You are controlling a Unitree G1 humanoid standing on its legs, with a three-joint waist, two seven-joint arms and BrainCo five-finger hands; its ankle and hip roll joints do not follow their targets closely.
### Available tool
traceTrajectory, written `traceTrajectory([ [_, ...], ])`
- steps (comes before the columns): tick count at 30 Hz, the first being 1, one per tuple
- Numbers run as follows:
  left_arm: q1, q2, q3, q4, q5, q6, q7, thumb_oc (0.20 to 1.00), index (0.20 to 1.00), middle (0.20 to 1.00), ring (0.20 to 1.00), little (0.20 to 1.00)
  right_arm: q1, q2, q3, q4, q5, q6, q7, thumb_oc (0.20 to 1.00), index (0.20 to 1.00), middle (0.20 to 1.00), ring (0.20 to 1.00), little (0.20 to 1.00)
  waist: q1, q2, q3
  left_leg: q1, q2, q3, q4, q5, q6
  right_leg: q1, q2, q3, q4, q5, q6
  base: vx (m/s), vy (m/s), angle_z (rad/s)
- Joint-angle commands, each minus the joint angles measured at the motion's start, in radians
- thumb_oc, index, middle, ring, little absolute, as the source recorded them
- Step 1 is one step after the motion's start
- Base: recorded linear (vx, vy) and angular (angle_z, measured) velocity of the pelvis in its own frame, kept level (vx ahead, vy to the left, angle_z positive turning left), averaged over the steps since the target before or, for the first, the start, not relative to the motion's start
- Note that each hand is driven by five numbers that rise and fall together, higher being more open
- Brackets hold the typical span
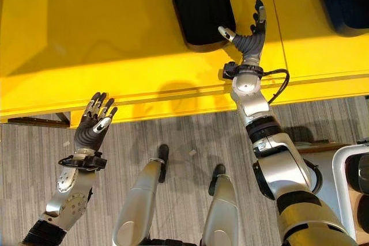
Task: Move parts from the plastic box to the shelf.
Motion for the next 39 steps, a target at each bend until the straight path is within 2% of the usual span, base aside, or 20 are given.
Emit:
traceTrajectory([
  [1, -0.009, 0.006, 0.008, -0.087, 0.018, -0.043, 0.003, 1.000, 1.000, 1.000, 1.000, 1.000, -0.107, -0.034, -0.009, -0.010, -0.062, -0.048, -0.010, 1.000, 1.000, 1.000, 1.000, 1.000, 0.029, 0.002, 0.013, -0.022, 0.027, -0.040, 0.028, 0.005, -0.018, 0.032, -0.006, 0.003, 0.045, 0.057, -0.025, -0.02, -0.009, 0.08],
  [6, 0.001, 0.002, 0.023, -0.089, 0.030, -0.043, 0.004, 1.000, 1.000, 1.000, 1.000, 1.000, -0.058, -0.047, -0.041, -0.079, -0.142, -0.039, -0.041, 1.000, 1.000, 1.000, 1.000, 1.000, 0.020, 0.001, 0.014, -0.028, 0.029, -0.041, 0.033, 0.003, -0.019, 0.026, -0.005, 0.005, 0.050, 0.056, -0.025, -0.01, -0.003, 0.03],
  [10, 0.001, 0.002, 0.019, -0.087, 0.032, -0.049, 0.004, 1.000, 1.000, 1.000, 1.000, 1.000, -0.053, -0.042, -0.050, -0.064, -0.142, -0.043, -0.047, 1.000, 1.000, 1.000, 1.000, 1.000, 0.020, -0.001, 0.015, -0.029, 0.030, -0.040, 0.035, 0.003, -0.019, 0.023, -0.003, 0.005, 0.054, 0.057, -0.026, 0.00, 0.000, 0.00],
  [21, 0.010, 0.016, 0.009, -0.096, 0.025, -0.052, 0.000, 1.000, 1.000, 1.000, 1.000, 1.000, -0.182, -0.014, -0.015, 0.122, -0.059, -0.052, -0.035, 1.000, 1.000, 1.000, 1.000, 1.000, 0.036, 0.002, 0.010, -0.036, 0.027, -0.042, 0.036, 0.004, -0.019, 0.015, -0.004, 0.002, 0.061, 0.055, -0.023, 0.00, 0.000, 0.00],
  [31, 0.013, 0.029, 0.001, -0.100, 0.022, -0.058, -0.004, 1.000, 1.000, 1.000, 1.000, 1.000, -0.234, -0.008, 0.021, 0.199, -0.026, -0.051, -0.019, 1.000, 1.000, 1.000, 1.000, 1.000, 0.049, 0.004, 0.015, -0.042, 0.022, -0.045, 0.042, 0.003, -0.016, 0.015, -0.008, -0.003, 0.067, 0.053, -0.022, 0.00, 0.000, 0.00],
  [39, 0.014, 0.025, 0.005, -0.094, 0.022, -0.058, 0.005, 1.000, 1.000, 1.000, 1.000, 1.000, -0.222, 0.023, 0.040, 0.183, -0.022, -0.054, -0.007, 1.000, 1.000, 1.000, 1.000, 1.000, 0.051, 0.001, 0.017, -0.046, 0.022, -0.046, 0.047, 0.004, -0.016, 0.012, -0.009, -0.006, 0.077, 0.050, -0.024, 0.00, 0.000, 0.00],
])
